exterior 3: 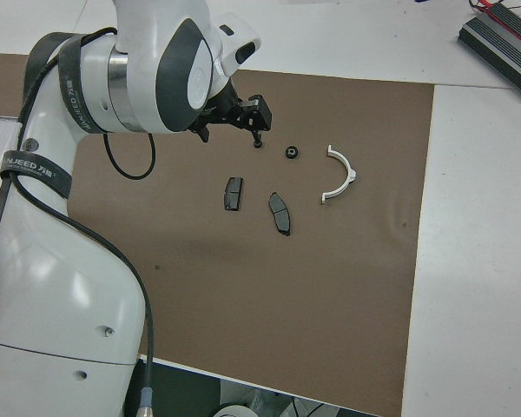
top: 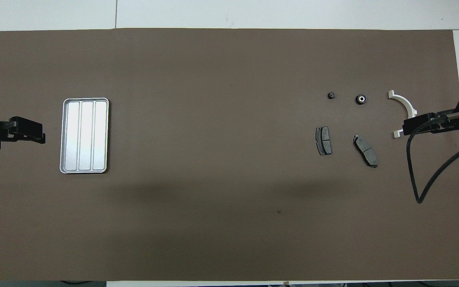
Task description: Place bearing gear from tray to pile
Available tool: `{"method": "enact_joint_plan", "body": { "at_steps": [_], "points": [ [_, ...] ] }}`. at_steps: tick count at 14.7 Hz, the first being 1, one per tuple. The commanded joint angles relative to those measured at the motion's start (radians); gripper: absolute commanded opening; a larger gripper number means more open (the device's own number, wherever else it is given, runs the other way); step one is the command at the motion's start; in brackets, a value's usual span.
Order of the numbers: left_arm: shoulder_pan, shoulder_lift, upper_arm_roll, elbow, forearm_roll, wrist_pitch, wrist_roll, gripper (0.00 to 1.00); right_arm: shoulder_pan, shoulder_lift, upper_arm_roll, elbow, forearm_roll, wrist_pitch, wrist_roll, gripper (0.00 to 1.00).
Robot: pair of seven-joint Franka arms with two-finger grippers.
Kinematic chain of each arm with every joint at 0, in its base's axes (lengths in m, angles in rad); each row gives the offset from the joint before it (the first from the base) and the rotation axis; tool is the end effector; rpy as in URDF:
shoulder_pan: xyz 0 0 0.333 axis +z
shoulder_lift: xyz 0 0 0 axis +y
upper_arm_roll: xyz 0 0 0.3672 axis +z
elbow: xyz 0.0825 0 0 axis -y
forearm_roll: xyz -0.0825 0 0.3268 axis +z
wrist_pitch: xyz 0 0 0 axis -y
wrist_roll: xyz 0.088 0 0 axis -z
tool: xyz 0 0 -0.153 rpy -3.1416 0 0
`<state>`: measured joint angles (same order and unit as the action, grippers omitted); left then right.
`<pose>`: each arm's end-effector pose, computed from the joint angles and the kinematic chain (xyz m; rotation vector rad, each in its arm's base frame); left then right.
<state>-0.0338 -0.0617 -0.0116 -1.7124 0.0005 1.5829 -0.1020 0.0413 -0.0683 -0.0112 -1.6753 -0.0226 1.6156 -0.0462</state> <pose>0.4690 -0.0214 0.6021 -3.1324 -0.0887 0.1058 0.4760 0.0108 0.6234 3.1173 0.1204 0.0131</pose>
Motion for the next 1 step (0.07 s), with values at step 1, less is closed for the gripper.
{"method": "enact_joint_plan", "body": {
  "at_steps": [1],
  "points": [
    [0.000, -0.010, 0.002, -0.007, -0.010, -0.001, 0.002, 1.00, -0.006, 0.004, 0.008, 0.009, -0.013, -0.002, 0.008, 1.00]
  ]
}}
